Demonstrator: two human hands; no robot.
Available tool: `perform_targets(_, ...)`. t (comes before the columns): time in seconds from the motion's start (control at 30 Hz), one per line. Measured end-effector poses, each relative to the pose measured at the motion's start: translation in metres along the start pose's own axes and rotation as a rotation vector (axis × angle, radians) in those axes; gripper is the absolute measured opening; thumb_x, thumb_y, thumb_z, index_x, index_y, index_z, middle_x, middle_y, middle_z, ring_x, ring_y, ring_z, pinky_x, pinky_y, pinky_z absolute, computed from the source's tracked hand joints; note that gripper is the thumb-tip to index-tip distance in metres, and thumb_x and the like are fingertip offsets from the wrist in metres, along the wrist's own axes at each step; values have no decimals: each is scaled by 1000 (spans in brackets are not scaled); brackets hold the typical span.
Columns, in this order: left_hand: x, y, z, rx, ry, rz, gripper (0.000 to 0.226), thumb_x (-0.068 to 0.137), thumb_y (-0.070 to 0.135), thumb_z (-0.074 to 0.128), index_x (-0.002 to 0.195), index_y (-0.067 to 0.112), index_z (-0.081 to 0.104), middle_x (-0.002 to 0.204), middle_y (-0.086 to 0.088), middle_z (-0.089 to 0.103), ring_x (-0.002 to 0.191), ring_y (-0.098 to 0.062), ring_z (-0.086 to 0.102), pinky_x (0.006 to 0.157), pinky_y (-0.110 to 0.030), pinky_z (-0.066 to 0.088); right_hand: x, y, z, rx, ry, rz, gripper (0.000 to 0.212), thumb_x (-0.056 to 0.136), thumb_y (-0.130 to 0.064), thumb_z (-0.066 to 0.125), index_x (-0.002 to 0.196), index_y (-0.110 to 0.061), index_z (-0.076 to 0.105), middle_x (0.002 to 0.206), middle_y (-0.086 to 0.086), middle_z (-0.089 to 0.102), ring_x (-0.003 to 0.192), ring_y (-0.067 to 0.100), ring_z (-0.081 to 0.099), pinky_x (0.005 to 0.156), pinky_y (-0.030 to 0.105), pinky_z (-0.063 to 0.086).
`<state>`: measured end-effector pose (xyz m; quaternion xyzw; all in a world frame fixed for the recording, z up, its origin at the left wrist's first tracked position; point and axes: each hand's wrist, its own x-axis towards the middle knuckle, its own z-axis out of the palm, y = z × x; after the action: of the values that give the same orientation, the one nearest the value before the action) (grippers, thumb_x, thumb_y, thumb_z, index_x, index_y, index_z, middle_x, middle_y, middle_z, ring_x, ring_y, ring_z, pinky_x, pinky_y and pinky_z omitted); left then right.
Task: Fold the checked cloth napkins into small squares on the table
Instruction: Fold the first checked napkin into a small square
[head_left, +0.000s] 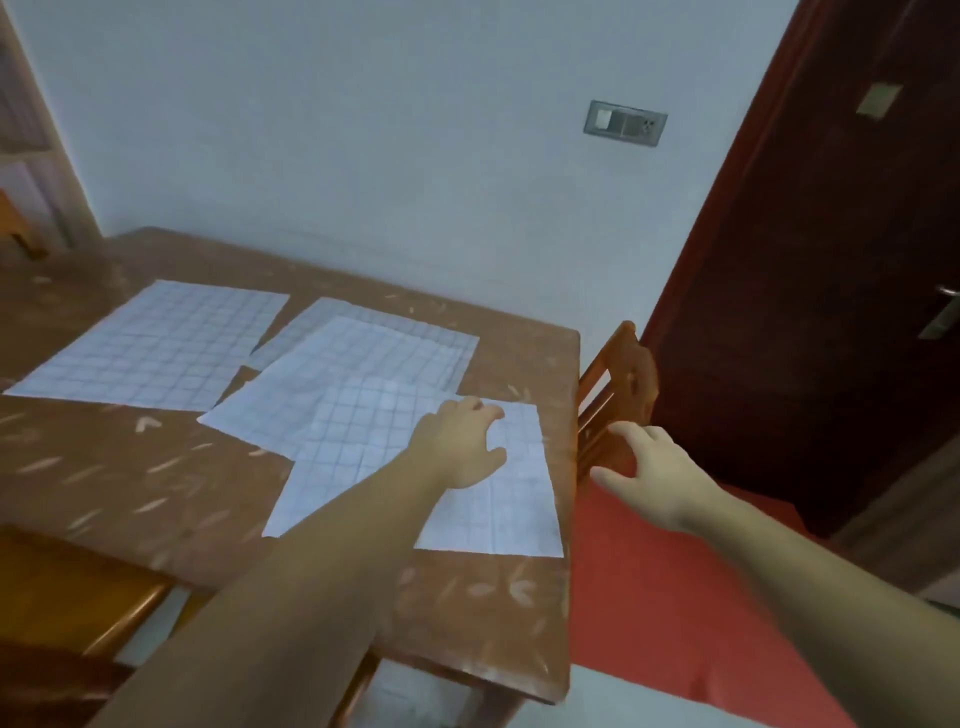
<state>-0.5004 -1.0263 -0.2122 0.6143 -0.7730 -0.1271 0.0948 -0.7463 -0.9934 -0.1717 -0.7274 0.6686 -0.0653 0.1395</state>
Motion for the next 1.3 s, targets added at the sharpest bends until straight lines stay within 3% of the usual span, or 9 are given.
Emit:
perform_targets(0.17,49,-42,9,-21,26,-177,55,92,46,49,143,30,37,147,1,37,130,-25,37,100,-42,38,96,-28,7,-18,-79,-171,73,84,-57,54,145,-25,30,143,7,39,123,25,46,100,42,44)
perform_targets(0.37,72,-77,50,-55,6,-482,55,92,45,50,142,29,37,142,0,40,126,-26,40,98,-43,40,212,-47,60,-22,-234,-437,67,87,-55,55,144,-28,32,147,5,35,134,26,36,111,49,30)
perform_targets(0.43,69,-82,60,-77,-6,-593,55,92,45,50,143,29,36,141,0,40,126,-25,40,99,-41,38,237,-52,86,24,-262,-497,66,87,-54,56,144,-27,34,150,4,34,138,24,31,114,44,25)
perform_targets(0.57,56,-61,83,-127,-10,-869,56,91,46,49,142,29,37,138,-1,43,124,-25,40,100,-41,36,269,-57,131,22,-489,-682,66,88,-54,56,143,-27,32,148,5,35,134,24,36,110,44,33)
perform_targets(0.7,40,-32,99,-92,3,-1029,57,91,47,49,143,29,36,142,-1,42,128,-25,38,101,-43,33,281,-51,141,3,-592,-841,69,85,-55,58,143,-30,31,144,3,36,130,23,40,107,43,36)
perform_targets(0.83,34,-9,101,-107,89,-1106,56,91,48,49,142,30,37,145,1,41,131,-24,36,101,-44,34,290,-46,127,-30,-625,-959,74,84,-54,61,145,-27,30,144,6,35,130,24,39,106,43,37)
perform_targets(1.03,43,27,120,-151,214,-1138,56,91,47,49,143,30,36,147,0,39,132,-26,36,104,-45,36,299,-9,100,-207,-526,-1124,75,83,-55,62,146,-29,28,146,2,34,130,22,38,104,39,38)
perform_targets(1.17,52,62,149,-219,191,-1156,56,90,46,50,142,29,37,147,0,39,131,-26,37,104,-47,37,314,6,96,-372,-594,-1194,74,86,-53,60,147,-27,27,150,3,31,132,25,36,103,41,40)
perform_targets(1.3,64,67,170,-236,181,-1301,55,90,47,49,142,31,38,145,2,40,131,-24,37,105,-42,34,348,6,118,-429,-633,-1241,71,88,-52,58,146,-24,29,149,3,32,130,25,41,101,42,42)
